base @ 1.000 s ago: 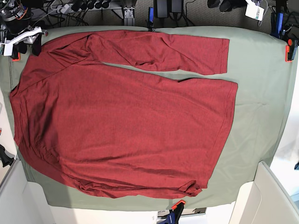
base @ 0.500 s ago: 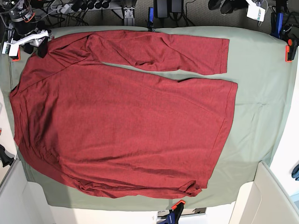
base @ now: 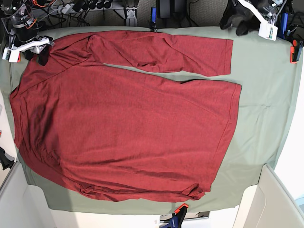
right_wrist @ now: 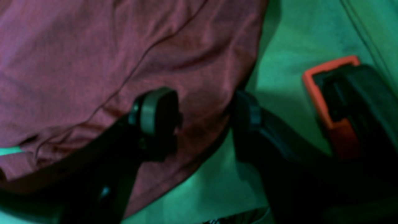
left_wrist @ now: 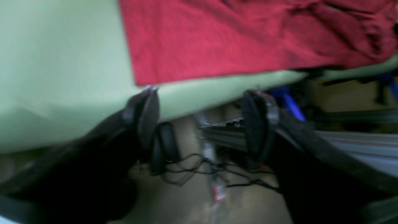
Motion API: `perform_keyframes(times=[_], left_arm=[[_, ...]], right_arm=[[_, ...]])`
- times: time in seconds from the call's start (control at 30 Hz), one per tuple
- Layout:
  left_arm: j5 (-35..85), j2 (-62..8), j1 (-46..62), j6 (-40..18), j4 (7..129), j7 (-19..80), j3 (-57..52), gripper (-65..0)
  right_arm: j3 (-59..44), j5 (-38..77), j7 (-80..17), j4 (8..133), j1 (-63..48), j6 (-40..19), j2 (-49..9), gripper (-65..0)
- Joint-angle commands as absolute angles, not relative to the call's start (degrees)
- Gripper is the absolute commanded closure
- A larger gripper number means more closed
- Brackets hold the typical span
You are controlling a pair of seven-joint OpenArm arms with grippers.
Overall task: Fold the T-shirt properly
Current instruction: 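Move both grippers down to the shirt's shoulder corners and grasp them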
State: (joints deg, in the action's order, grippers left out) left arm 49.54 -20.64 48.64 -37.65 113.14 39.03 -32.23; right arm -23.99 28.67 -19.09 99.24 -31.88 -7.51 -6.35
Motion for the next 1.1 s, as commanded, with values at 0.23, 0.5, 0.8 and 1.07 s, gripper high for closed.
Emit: perform_keyframes(times=[0.23, 0.5, 0.8, 1.07], left_arm=[[48.2, -24.0, 40.5, -35.4, 105.1, 37.1, -32.7, -46.3], [51.0, -23.9, 37.1, -35.2, 99.0, 38.1, -31.4, -46.3], [41.6, -23.6, 34.2, -31.9, 99.0, 35.7, -22.4, -46.3], [40.0, -23.8, 33.7, -31.3, 97.8, 36.4, -22.1, -46.2]], right_arm=[[-24.2, 27.6, -20.4, 99.4, -32.2, -7.3, -6.5, -32.1], [-24.2, 27.2, -20.5, 99.4, -32.2, -7.3, -6.5, -32.1], [-24.3, 27.2, -20.7, 99.4, -32.2, -7.3, -6.5, -32.1], [-24.3, 27.2, -20.9, 99.4, -32.2, -7.3, -6.5, -32.1]])
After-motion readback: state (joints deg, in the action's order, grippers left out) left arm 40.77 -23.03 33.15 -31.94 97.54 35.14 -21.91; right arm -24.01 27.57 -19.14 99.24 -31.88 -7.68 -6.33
